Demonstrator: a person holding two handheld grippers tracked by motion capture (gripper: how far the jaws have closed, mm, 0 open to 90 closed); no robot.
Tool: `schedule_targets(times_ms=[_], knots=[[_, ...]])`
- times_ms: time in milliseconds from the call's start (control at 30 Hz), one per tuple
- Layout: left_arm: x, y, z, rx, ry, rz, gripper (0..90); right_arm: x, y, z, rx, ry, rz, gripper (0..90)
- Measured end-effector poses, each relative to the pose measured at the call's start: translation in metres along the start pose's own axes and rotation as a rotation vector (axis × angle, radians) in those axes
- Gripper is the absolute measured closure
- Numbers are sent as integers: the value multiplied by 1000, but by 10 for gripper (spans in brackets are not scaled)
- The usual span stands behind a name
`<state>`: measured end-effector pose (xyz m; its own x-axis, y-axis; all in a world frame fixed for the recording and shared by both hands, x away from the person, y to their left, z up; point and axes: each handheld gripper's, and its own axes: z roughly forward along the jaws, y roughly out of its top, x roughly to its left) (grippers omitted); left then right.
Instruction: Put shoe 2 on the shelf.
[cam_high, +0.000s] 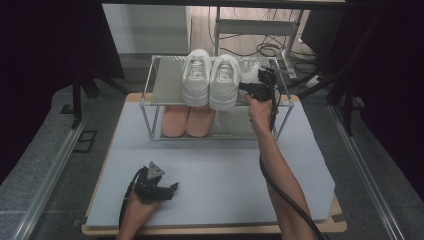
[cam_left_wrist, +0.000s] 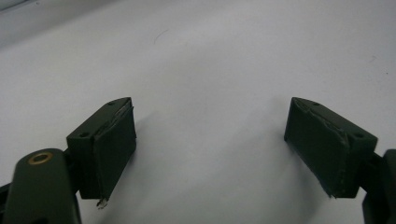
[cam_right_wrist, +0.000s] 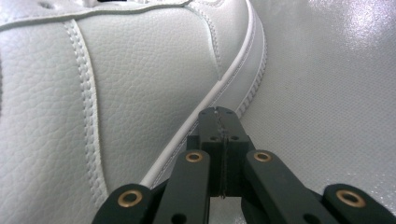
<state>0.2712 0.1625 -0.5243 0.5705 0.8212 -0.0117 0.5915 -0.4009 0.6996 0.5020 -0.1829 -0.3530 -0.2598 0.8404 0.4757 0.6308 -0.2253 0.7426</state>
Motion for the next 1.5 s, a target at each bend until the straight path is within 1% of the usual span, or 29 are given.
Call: schedule_targets(times_ms=[67, 133, 200, 267, 333, 533, 600, 700, 767, 833, 967, 1100, 1200, 1300, 1433, 1500], knots=[[0, 0, 0, -1, 0, -2, 166, 2, 1, 0, 2, -11, -7, 900], [0, 0, 0, -1, 0, -2, 166, 4, 1, 0, 5, -22, -31, 900], [0, 0, 0, 1, 0, 1, 166, 2, 1, 0, 8, -12, -25, 900], [0, 0, 0, 0, 1, 2, 166, -1, 0, -2, 5, 11, -12, 900], [0, 0, 0, 1, 1, 2, 166, -2, -3, -5, 4, 42, -15, 900], [-1, 0, 0, -4, 3, 7, 166, 0, -14, -31, -10, 87, -81, 900], [-1, 0, 0, -5, 2, 3, 166, 2, -19, -42, -10, 115, -100, 900], [-1, 0, 0, -6, 4, 4, 166, 6, -30, -58, -15, 167, -116, 900], [-1, 0, 0, -6, 5, 5, 166, 11, -38, -67, -11, 197, -137, 900], [-1, 0, 0, -7, 7, 7, 166, 16, -45, -76, -11, 231, -146, 900], [-1, 0, 0, -4, 8, 8, 166, 27, -59, -85, 2, 273, -185, 900], [-1, 0, 0, -3, 7, 9, 166, 37, -67, -89, 1, 292, -226, 900], [-1, 0, 0, -3, 8, 9, 166, 43, -69, -86, 2, 300, -252, 900], [-1, 0, 0, -4, 8, 9, 166, 47, -69, -79, -2, 293, -268, 900], [-1, 0, 0, -3, 7, 8, 166, 49, -70, -70, -2, 282, -273, 900], [-1, 0, 0, -4, 7, 9, 166, 50, -70, -69, -10, 278, -277, 900]])
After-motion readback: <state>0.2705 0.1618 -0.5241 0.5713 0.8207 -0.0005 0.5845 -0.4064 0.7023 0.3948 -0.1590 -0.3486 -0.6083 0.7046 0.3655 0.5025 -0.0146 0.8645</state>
